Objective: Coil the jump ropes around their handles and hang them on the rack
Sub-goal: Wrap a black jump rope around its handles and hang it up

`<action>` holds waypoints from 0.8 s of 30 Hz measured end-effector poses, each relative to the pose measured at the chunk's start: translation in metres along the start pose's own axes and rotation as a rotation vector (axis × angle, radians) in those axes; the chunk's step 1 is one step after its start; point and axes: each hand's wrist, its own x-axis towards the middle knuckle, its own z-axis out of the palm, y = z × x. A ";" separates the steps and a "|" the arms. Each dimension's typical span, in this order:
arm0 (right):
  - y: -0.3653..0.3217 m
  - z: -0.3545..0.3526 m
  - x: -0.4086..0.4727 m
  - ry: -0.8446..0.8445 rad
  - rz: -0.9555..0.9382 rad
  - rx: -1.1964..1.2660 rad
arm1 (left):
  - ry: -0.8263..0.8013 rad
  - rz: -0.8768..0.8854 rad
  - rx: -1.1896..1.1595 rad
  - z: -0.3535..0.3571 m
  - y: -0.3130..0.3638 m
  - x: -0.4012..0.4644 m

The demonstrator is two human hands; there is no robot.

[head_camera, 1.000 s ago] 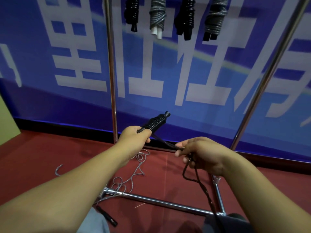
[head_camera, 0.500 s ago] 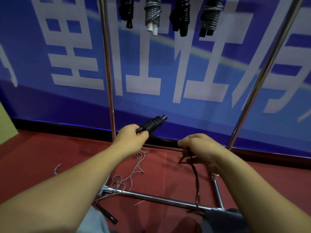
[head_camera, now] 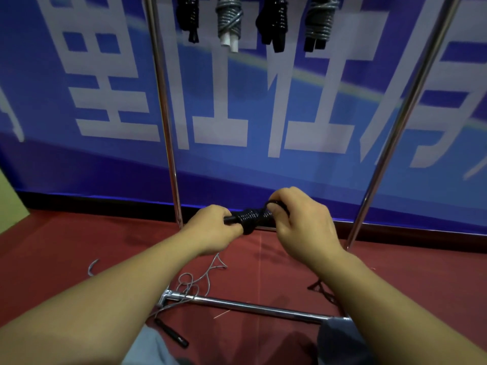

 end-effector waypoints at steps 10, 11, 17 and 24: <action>0.007 0.009 -0.001 0.043 -0.200 0.008 | -0.126 0.213 0.244 0.005 0.008 -0.011; 0.009 0.010 0.000 0.046 -0.212 -0.007 | -0.142 0.232 0.262 0.005 0.008 -0.012; 0.015 0.012 0.001 0.045 -0.259 -0.145 | -0.223 0.342 0.304 0.002 0.007 -0.017; 0.017 0.001 0.009 -0.123 -0.019 -0.144 | -0.266 0.443 0.337 -0.008 0.010 -0.026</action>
